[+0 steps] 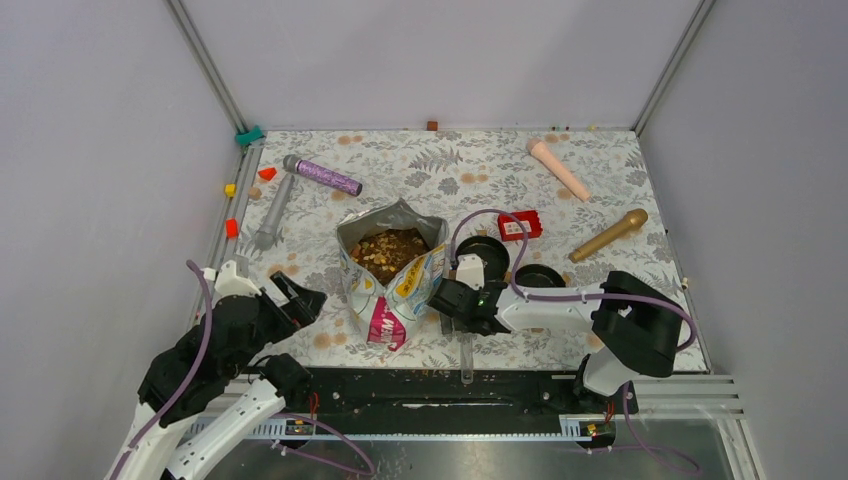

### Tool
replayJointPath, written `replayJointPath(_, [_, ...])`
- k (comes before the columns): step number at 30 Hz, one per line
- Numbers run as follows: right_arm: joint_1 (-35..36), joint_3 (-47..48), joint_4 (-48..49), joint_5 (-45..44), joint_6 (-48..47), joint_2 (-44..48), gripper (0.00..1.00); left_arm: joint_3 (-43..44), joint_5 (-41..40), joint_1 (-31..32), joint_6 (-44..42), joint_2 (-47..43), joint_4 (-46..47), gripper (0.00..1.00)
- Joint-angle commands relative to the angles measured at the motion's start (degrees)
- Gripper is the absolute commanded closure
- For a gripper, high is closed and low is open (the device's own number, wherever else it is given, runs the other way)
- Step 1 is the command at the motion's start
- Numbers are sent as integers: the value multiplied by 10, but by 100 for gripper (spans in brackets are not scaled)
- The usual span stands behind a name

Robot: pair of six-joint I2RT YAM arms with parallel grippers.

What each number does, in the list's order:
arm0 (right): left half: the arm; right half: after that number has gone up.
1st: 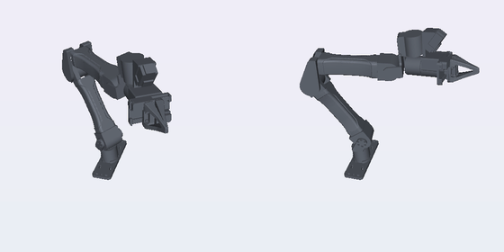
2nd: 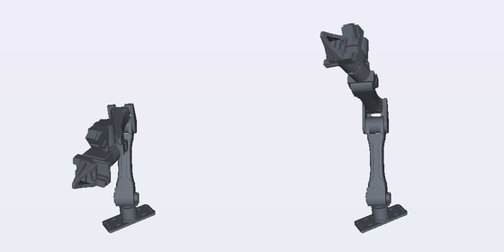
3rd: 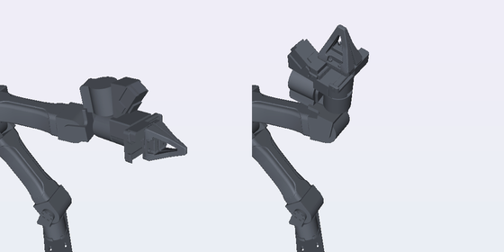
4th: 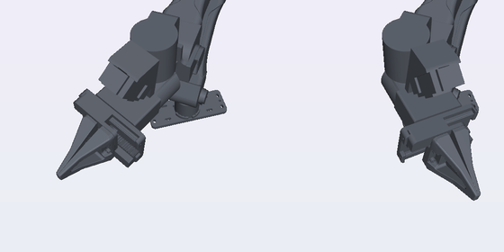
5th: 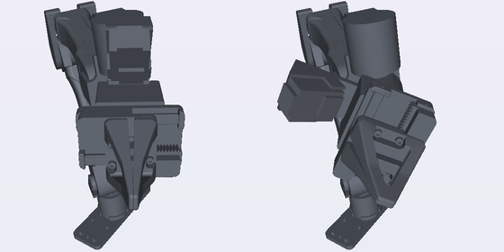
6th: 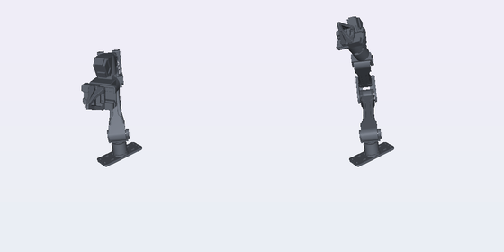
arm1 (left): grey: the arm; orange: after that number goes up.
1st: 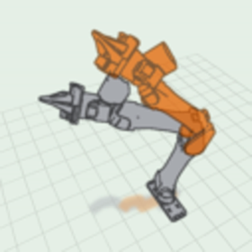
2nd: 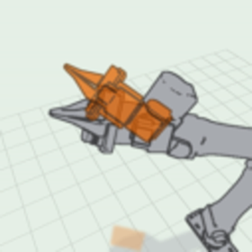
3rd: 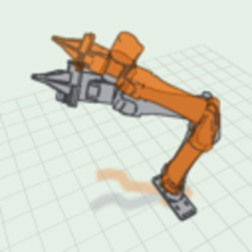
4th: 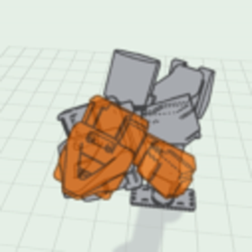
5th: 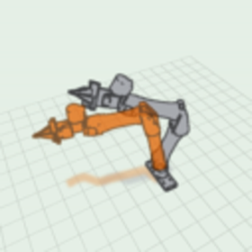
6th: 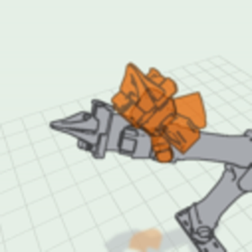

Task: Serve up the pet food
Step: Pick up the spatula from the center of the board.

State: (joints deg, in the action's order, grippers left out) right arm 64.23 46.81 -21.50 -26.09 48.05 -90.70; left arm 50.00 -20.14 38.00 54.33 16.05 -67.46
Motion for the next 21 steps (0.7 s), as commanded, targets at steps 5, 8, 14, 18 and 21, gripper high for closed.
replayJointPath(5, [12,-41,51,-22,48,-9,31,-16,6,-3,9,-15,15,1])
replayJointPath(8, [12,-41,49,-27,50,-8,40,-14,10,-3,9,-17,16,1])
replayJointPath(14, [12,-39,35,-27,35,40,49,1,17,-3,2,-27,16,1])
replayJointPath(18, [12,-46,25,-17,17,126,50,14,27,-3,-2,-34,17,1])
replayJointPath(21, [11,-52,30,8,-18,205,50,16,41,-2,-10,-41,28,1])
